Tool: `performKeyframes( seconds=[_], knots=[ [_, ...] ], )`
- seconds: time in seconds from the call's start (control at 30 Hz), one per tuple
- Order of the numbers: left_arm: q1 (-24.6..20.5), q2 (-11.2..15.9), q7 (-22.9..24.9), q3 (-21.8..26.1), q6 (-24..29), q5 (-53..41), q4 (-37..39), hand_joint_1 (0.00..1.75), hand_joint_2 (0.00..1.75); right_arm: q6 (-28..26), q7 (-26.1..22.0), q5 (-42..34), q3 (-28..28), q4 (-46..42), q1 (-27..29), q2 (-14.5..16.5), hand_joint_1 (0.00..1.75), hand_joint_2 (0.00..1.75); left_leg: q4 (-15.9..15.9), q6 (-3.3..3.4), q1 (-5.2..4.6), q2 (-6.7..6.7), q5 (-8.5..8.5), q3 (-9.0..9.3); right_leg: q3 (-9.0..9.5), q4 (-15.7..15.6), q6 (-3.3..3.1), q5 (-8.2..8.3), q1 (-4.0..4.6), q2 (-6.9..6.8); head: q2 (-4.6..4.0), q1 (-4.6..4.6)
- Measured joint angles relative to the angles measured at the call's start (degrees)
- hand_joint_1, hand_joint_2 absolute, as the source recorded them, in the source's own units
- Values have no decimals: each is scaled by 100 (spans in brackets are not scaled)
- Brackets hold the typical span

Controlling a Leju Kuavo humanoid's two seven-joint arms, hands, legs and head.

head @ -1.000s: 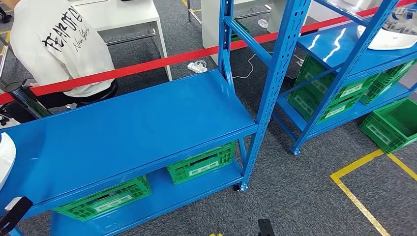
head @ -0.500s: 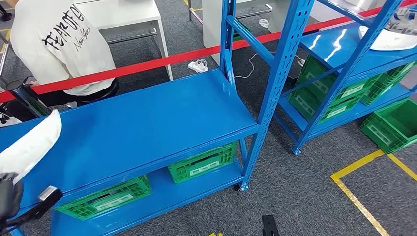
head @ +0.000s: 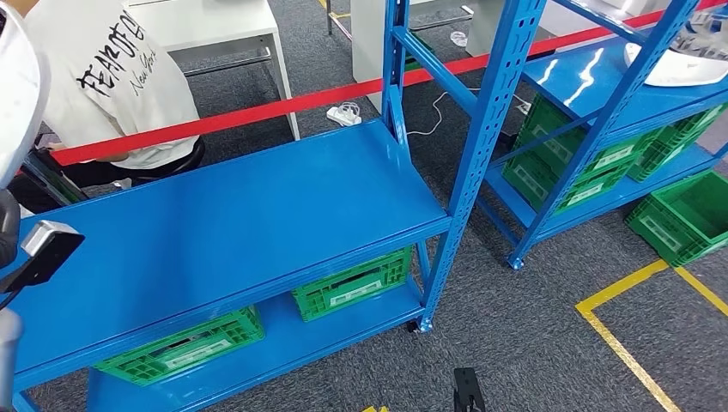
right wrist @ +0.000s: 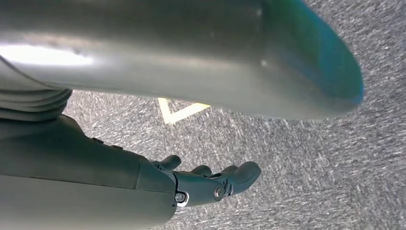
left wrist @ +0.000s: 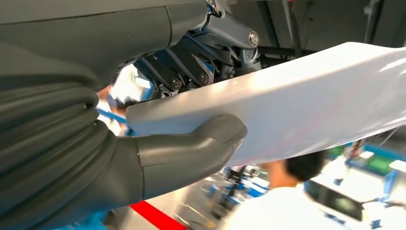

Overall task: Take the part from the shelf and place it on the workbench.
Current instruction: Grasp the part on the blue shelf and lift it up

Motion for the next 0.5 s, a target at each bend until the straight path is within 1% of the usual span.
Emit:
performKeyframes(
  seconds=[0.1, 0.17, 0.23, 0.3, 0.4, 0.5],
  knots=[
    [-52, -108, -190, -45, -152, 1073, 48, 175, 175, 11, -24, 3, -4, 0, -8, 7, 0, 0, -2, 0, 0, 1, 0, 0, 0, 0, 0, -1, 1, 1, 0, 0],
    [15, -115, -205, -265, -441, 1998, -56, 175, 175, 11, -23, 8, -9, 0, -7, 8, 0, 0, -4, 0, 0, 1, -1, -1, 0, 0, 0, -1, 1, 1, 0, 0],
    [216, -71, -211, -699, -751, 3044, -393, 175, 175, 3, 15, 11, -23, 0, -5, 8, 0, 0, -5, 0, 0, 1, -1, -2, -1, 0, -1, -2, 2, 0, -1, -1],
    [475, 7, -221, -1208, -973, 3832, -852, 175, 175, -24, 64, 11, -46, 0, -2, 8, 0, 0, -6, 0, 0, -3, -1, -5, -1, 0, 0, -6, 2, -4, -1, 0],
    [846, 146, -239, -1825, -1201, 4398, -1538, 175, 175, -57, 112, 18, -74, 0, -6, 8, 0, 0, -6, 1, 0, -8, -2, -9, 0, -1, 0, -10, 1, -11, 0, 1],
    [1228, 292, -243, -2283, -1438, 4654, -2263, 175, 175, -52, 150, 73, -92, 0, -7, 8, 0, 0, -3, 7, -5, -7, -8, -11, 0, -6, 2, -9, -3, -10, 0, 1]
  ],
)
